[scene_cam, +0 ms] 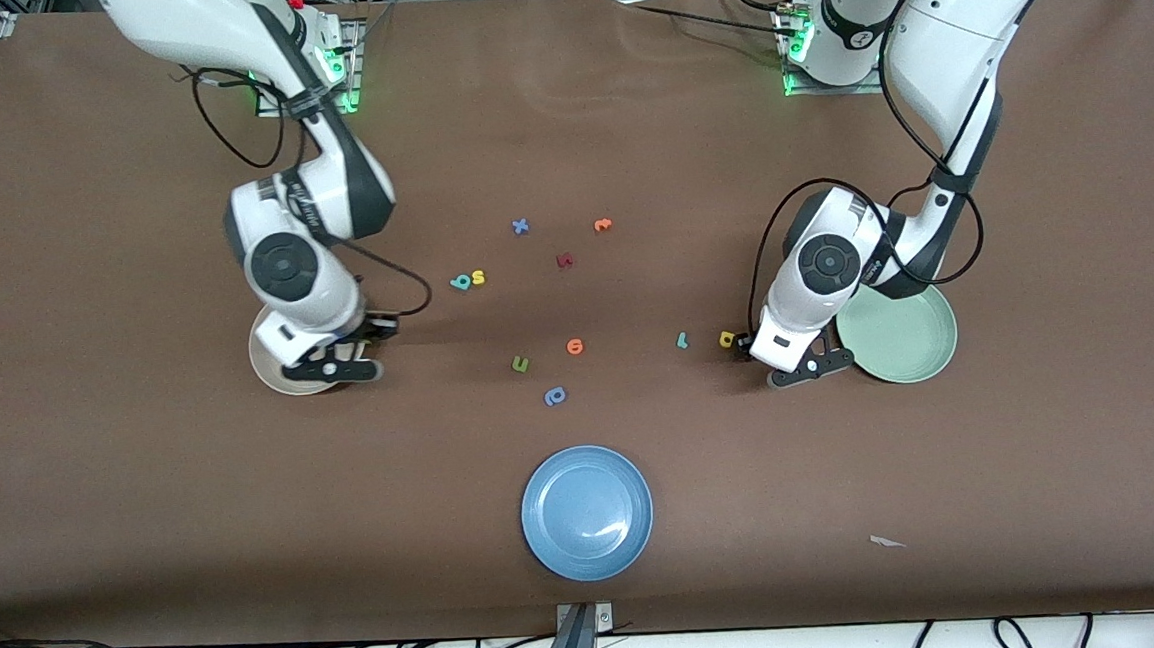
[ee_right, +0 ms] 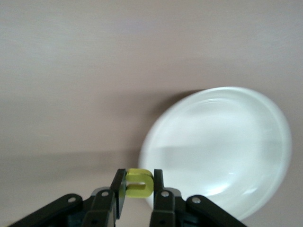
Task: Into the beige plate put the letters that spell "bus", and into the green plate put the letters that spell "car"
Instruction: 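Drop the yellow u on the cream plate while the left gripper carries teal c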
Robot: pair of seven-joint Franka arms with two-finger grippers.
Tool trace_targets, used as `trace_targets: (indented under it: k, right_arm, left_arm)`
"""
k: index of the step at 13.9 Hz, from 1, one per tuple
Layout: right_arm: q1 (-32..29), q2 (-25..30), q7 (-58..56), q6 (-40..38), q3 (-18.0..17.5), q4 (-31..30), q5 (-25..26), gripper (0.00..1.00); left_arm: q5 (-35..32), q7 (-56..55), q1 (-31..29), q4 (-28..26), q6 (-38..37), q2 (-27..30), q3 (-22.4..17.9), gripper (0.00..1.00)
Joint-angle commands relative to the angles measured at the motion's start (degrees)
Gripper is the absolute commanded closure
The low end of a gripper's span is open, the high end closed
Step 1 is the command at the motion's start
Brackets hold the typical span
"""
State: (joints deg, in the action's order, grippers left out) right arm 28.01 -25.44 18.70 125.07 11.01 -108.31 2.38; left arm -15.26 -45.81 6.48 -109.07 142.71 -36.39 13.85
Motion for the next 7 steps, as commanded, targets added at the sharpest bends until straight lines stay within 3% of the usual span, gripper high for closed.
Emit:
trace_targets:
  k: [1,2,3,4,5,7]
  right_arm:
    - [-0.31,0.13,-8.91,0.69,4.01,-3.39,-0.97,0.89]
    - [-1.8,-0.05,-10.42,2.35,4.02,-4.71,-2.45,0.88]
    - [-2.77,-0.05,-11.57,3.5,4.02,-5.68,-2.9,0.76]
    - [-3.13,-0.57,-11.93,3.6,4.02,-5.86,-3.0,0.42]
    - [-3.22,-0.93,-12.02,3.6,4.02,-5.86,-3.0,0.0]
    - [-3.13,-0.32,-11.41,2.29,3.23,-5.16,-3.17,0.0]
  left_arm:
    - [2.16,0.1,0.2,2.01,0.2,-1.84,-0.14,0.37]
    - [3.13,0.37,0.2,2.63,0.2,-2.1,-0.05,0.42]
    - [3.48,0.46,0.29,2.72,0.2,-2.19,-0.05,0.46]
    - [3.49,0.46,0.29,2.81,0.2,-2.28,-0.05,0.51]
    - [3.49,0.46,0.29,3.07,0.2,-2.28,-0.05,0.58]
    - [3.49,0.54,0.38,3.25,0.2,-2.28,-0.05,0.77]
